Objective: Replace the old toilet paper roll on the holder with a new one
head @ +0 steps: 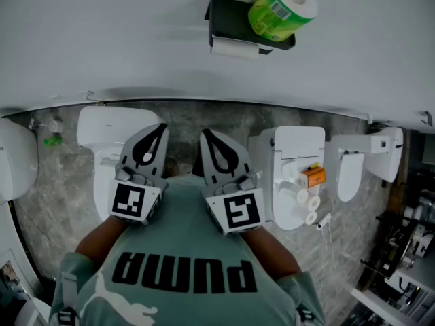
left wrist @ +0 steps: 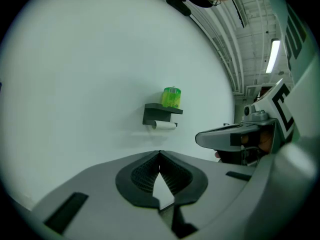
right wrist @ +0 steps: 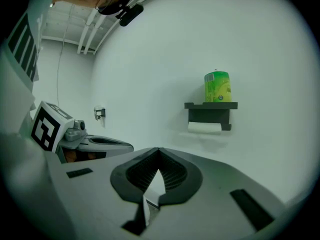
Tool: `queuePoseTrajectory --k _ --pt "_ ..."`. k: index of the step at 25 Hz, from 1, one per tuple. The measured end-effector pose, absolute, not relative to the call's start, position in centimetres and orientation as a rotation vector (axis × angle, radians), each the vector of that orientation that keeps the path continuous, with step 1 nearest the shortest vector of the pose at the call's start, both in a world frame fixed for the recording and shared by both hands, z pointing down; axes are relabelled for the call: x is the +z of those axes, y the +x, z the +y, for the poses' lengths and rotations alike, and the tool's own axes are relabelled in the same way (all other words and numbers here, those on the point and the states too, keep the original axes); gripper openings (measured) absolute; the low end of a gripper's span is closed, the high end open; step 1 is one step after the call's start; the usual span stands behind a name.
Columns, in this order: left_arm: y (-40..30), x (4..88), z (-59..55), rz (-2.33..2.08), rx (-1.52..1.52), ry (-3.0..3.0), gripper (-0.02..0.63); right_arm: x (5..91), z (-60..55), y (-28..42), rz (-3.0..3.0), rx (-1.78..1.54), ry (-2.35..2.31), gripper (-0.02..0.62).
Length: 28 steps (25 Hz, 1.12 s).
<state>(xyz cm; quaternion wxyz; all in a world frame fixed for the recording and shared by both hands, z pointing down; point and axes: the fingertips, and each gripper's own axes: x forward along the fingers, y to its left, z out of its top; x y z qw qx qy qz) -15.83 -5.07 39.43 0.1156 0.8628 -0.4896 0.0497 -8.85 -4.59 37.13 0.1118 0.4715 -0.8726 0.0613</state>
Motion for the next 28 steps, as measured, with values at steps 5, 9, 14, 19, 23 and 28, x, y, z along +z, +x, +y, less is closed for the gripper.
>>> queuePoseTrajectory --k 5,9,14,19,23,28 --pt "-14.2 39.7 -7.2 -1.478 0.192 2.5 0.003 37.4 -7.3 -7.1 -2.597 0.214 1.352 0.003" --pt "-13.0 40.4 -8.3 -1.484 0.296 2.465 0.003 37.5 -9.3 -5.7 -2.624 0.247 1.33 0.003" --pt "-11.8 39.8 -10.6 -1.541 0.3 2.45 0.003 37.5 -11.7 -3.8 -2.671 0.321 1.326 0.003" --pt "-10.7 39.2 -12.6 -1.611 0.306 2.429 0.003 37.3 -14.0 -2.6 -2.742 0.391 1.292 0.003" --pt "-10.1 39.1 -13.5 -1.664 0.348 2.392 0.003 37.7 -15.3 -1.6 -2.793 0.478 1.232 0.003" --pt "-8.9 38.9 -14.5 -1.72 0.355 2.347 0.003 38.4 -16.3 -1.2 -2.886 0.644 1.088 0.003"
